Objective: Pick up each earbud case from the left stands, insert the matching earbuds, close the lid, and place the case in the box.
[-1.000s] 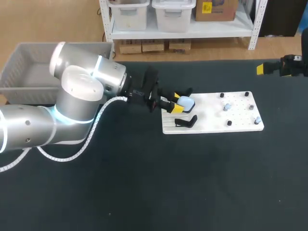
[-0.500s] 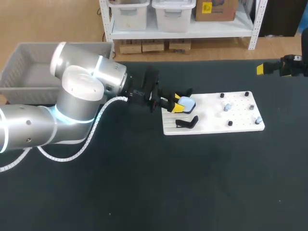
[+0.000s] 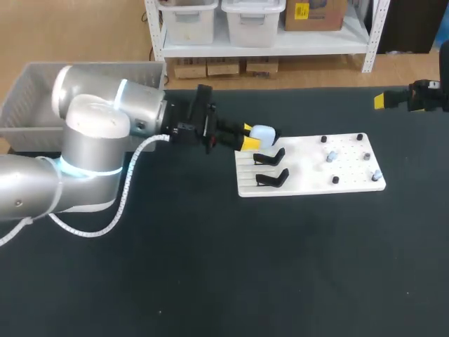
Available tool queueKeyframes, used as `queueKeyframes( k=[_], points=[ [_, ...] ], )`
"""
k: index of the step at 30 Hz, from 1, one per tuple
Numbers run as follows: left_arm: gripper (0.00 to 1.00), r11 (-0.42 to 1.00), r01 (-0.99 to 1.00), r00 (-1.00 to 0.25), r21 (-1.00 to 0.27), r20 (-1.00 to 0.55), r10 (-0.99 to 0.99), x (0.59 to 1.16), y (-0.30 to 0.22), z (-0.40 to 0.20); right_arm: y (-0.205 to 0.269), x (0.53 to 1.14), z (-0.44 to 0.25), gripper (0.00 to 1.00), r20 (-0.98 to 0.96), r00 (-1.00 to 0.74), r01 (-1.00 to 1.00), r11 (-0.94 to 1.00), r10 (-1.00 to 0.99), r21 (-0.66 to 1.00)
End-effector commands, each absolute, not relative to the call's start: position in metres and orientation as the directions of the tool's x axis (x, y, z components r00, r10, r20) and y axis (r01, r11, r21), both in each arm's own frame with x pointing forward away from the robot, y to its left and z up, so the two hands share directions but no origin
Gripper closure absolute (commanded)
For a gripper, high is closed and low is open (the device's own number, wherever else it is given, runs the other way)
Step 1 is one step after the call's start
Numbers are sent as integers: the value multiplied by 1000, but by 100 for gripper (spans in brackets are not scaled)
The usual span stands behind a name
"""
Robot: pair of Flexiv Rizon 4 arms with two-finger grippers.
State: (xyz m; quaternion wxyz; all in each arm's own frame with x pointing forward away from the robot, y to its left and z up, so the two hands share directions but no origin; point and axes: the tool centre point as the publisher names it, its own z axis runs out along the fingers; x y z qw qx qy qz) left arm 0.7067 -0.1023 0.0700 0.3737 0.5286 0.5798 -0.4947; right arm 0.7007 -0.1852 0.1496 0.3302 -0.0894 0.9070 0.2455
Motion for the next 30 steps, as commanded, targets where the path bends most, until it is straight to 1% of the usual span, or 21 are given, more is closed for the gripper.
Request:
queueKeyframes(
  k=[1, 8, 16, 23, 30],
  points=[
    [100, -37, 984, -166, -173, -976, 144, 696, -97, 79, -185, 700, 150, 0, -643, -766, -324, 863, 0, 386],
    [100, -73, 993, -88, -95, -992, 87, 690, -99, 108, -185, 700, 150, 0, -643, -766, -324, 863, 0, 386],
    [100, -85, 995, -41, -46, -998, 56, 685, -105, 117, -185, 700, 150, 0, -643, -766, -324, 863, 0, 386],
    [100, -109, 993, -53, -54, -999, 9, 682, -110, 120, -185, 700, 150, 0, -643, -766, -324, 863, 0, 386],
    [100, -109, 993, -53, -54, -999, 9, 682, -110, 120, -185, 700, 150, 0, -643, -766, -324, 863, 0, 386]
  ],
)
